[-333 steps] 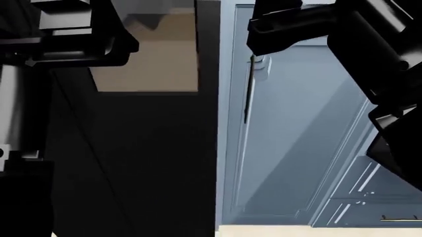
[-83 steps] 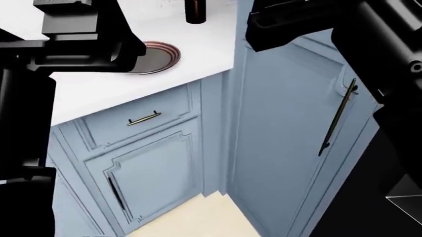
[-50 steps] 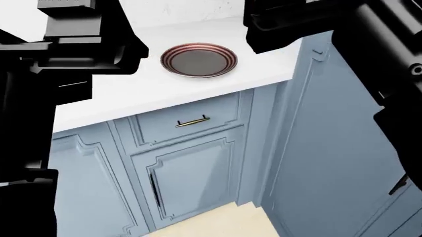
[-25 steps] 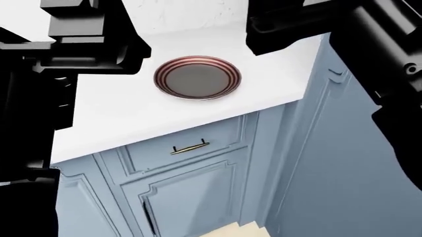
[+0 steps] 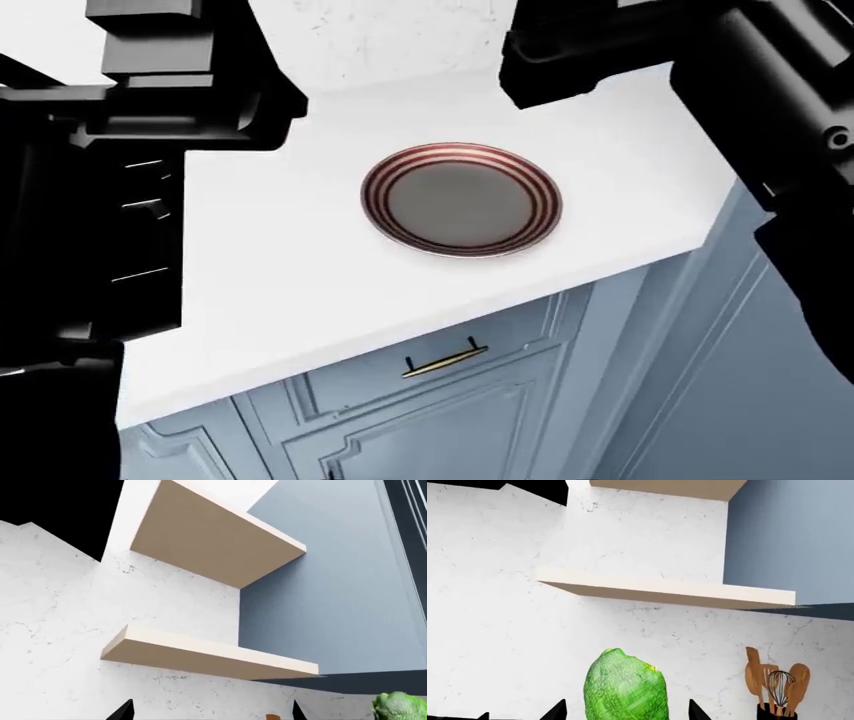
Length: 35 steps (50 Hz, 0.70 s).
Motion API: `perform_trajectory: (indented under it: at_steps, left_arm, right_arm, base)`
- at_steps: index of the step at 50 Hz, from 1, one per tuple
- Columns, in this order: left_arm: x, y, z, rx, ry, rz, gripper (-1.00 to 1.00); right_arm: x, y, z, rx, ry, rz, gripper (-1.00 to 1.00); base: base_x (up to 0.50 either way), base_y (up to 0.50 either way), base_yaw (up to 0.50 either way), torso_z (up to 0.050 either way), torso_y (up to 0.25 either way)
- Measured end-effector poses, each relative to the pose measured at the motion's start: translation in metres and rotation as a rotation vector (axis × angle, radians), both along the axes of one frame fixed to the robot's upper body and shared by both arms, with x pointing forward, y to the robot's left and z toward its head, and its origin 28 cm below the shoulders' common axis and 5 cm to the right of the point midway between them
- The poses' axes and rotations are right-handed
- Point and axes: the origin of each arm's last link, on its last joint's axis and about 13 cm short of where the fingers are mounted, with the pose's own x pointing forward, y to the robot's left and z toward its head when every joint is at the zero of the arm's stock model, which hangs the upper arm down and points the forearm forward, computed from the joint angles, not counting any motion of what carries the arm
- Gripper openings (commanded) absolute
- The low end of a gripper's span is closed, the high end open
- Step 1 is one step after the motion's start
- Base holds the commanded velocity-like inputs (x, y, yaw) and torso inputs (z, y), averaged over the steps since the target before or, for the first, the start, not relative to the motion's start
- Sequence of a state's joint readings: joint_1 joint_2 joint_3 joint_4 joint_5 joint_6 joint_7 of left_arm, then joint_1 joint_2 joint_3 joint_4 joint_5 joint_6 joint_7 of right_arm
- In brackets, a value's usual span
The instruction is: Pick the broccoli from the top rack in the oven and place it on the plate on the counter.
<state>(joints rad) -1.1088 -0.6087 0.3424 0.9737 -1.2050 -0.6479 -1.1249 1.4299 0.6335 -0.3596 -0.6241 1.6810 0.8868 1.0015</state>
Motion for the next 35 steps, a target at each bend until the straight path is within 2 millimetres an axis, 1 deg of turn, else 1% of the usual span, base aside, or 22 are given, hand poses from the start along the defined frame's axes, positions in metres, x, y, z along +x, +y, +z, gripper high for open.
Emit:
perform_trajectory:
  at_steps: [6,13,27,35]
  left_arm:
    - [0.0,0.0,0.0,0.0,0.0,-0.002,1.0]
    - [-0.001,0.0,0.0,-0.002,-0.001,-0.005,1.0]
    - [-0.004,0.001,0.002,-0.007,-0.008,-0.006,1.0]
    - [-0.006,0.002,0.002,-0.01,-0.011,-0.005,1.0]
  right_arm:
    - [0.002,-0.001,-0.001,-0.002,0.007,-0.008,-1.0]
    - [0.014,-0.003,-0.009,-0.02,0.046,-0.016,-1.0]
    - [0.056,-0.003,-0.027,-0.075,0.136,-0.021,-1.0]
    - [0.077,-0.001,-0.031,-0.103,0.165,-0.013,-1.0]
  base:
    - [0.0,0.0,0.0,0.0,0.0]
    - [0.0,0.0,0.0,0.0,0.0]
    - [0.0,0.0,0.0,0.0,0.001]
    - [0.0,0.0,0.0,0.0,0.0]
